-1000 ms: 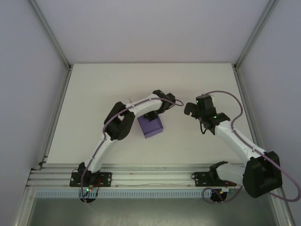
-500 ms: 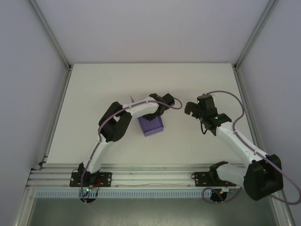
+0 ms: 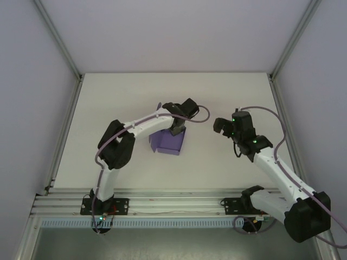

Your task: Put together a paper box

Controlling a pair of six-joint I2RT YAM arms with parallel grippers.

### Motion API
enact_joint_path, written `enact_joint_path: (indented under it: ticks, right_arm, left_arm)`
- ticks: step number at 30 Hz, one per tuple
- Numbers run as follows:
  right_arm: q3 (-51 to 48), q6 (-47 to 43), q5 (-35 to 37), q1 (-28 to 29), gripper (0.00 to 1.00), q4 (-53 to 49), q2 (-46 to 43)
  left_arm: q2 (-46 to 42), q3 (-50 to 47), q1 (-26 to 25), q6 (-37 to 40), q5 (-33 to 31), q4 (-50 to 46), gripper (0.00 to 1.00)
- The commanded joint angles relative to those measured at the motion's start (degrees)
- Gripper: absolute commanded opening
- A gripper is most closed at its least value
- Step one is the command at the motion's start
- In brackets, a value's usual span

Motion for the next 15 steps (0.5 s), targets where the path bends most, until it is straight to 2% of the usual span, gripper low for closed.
enact_joint_path:
  ticks: [1,2,4,8,12,15]
  right_arm:
    - [0.75,-1.3,0.34,-0.75,1.0,-0.69,-1.04]
    - [1.01,-1.67,0.1,-0.92,1.0,-0.41,-0.94]
    - [1.37,-3.44,-1.79,-1.11,1.0,0.63,-0.3]
    - [2.89,-13.51,-13.91,-1.06,0.99,3.0,4.66]
    - [8.09,-26.46,-26.88,-0.98,0.94,3.51,15.04]
    - [15.94,-36.06,-31.31,0.75,0.9,-0.35,26.04]
  left_arm:
    - [-5.17,-0.07,0.66,-1.57,2.64,2.77,0.95]
    - [-6.59,0.18,1.14,-3.52,2.81,3.39,1.0]
    - [-10.37,0.83,2.79,-9.77,3.46,4.07,1.0]
    - [-18.78,-2.7,7.31,-23.37,6.17,5.27,1.0]
    - [-30.16,-16.47,10.26,-31.53,7.21,9.44,1.0]
    - [-37.71,-26.48,13.19,-36.8,6.57,11.46,1.0]
